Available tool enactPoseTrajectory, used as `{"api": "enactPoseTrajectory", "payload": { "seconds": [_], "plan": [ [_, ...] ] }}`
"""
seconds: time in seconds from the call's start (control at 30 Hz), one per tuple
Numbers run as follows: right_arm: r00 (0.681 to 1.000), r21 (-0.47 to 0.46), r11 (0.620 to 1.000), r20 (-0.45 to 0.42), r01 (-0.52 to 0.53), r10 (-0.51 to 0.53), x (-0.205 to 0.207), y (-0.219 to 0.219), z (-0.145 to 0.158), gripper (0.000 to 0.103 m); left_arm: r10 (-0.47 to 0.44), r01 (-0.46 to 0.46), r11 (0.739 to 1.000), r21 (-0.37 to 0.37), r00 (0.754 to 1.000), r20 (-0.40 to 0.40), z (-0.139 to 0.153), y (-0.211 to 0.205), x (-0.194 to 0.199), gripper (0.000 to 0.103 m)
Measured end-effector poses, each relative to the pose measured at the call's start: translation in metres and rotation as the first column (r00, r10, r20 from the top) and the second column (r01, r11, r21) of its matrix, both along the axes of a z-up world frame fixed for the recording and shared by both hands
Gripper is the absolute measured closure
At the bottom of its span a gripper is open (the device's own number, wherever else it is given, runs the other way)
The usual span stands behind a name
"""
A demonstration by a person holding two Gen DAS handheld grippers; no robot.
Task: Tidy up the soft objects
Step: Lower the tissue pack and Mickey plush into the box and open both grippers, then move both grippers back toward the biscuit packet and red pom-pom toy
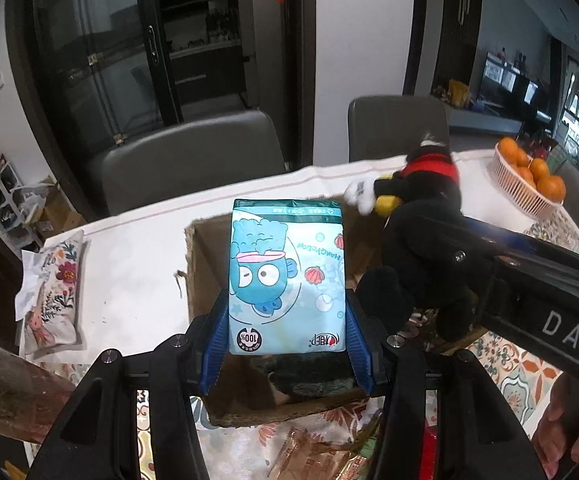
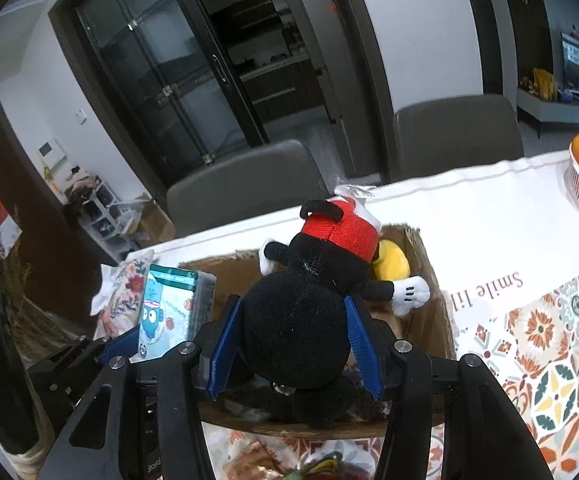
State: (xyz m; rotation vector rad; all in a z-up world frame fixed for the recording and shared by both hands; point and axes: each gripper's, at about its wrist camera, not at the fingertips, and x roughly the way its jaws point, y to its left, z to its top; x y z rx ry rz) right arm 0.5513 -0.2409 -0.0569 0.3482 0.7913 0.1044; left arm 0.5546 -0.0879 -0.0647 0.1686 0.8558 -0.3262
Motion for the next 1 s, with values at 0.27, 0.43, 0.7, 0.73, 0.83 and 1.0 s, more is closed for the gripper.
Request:
{"api": "enactPoseTrajectory", "payload": {
  "seconds": [0.27,0.43,0.7,0.73,0.83,1.0],
  "plan": [
    [0.995,0.048,0.999,-0.100,-0.007,0.011,0.008,-0.003,-0.022,0.039,-0.006,0.007,0.999,0.032,0.999,-0.048,-0.021,-0.005,0.008,0.036],
    [0.996,0.012,1.000,-0.080,0.026,-0.025,-0.003,-0.006,-0.016,0.039,0.003,-0.002,1.000,0.029,0.999,-0.035,-0.019,-0.002,0.003,0.029],
    [0.998,-0.058,0.997,-0.035,0.041,-0.043,-0.021,-0.004,0.005,0.038,0.046,-0.046,0.999,0.020,0.999,-0.027,-0.010,0.008,-0.009,0.028],
    [0.999,-0.062,0.997,-0.032,0.040,-0.042,-0.023,-0.003,0.007,0.038,0.052,-0.052,0.999,0.015,0.998,-0.026,-0.008,0.009,-0.011,0.028],
    [0.999,-0.072,0.996,-0.022,0.043,-0.045,-0.032,-0.005,0.012,0.038,0.068,-0.068,0.998,0.008,0.997,-0.023,-0.002,0.013,-0.018,0.026],
    [0.999,-0.088,0.995,-0.003,0.053,-0.053,-0.049,-0.004,0.022,0.038,0.101,-0.101,0.995,0.002,0.995,-0.007,0.009,0.021,-0.036,0.026]
  ]
}}
